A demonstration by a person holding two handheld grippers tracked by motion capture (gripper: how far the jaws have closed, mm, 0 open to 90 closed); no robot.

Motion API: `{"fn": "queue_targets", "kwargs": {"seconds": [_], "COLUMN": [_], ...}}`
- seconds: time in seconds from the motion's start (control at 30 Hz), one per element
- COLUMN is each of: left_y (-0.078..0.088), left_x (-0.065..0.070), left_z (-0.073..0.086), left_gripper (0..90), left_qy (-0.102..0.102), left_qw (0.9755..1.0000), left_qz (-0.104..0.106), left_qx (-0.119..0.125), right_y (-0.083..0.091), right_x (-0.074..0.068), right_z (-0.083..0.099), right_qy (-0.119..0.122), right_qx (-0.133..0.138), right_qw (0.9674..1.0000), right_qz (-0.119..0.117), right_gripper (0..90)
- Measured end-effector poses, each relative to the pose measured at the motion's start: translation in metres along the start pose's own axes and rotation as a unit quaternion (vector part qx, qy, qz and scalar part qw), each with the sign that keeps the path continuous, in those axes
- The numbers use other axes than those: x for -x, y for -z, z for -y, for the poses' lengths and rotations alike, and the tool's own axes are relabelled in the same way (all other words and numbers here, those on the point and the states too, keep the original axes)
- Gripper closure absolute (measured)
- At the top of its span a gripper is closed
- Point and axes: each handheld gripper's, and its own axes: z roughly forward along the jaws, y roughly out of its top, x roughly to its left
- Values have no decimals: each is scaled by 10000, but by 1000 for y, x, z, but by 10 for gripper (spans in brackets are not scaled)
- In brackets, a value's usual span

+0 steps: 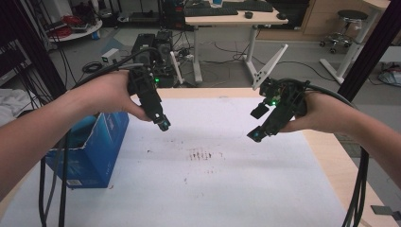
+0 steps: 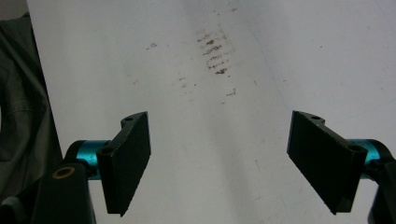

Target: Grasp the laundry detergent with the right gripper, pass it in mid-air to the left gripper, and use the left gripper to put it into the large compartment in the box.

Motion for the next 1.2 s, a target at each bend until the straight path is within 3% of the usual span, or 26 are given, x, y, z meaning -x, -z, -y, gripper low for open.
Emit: {"fn": "queue_targets", "kwargs": {"seconds": [1.2], "left_y": [-4], "left_x": [3], "left_z": [2], "left_gripper": [189], "left_qy": [80], "left_qw": [9998], "left_qz": [168], "left_qx": [-48], "right_y": [0], "right_x": [4], "right_z": [4], "right_qy": [-33], "right_qx": [14], "right_qw": [10000], "right_qz": [-17], "right_gripper": [213]}}
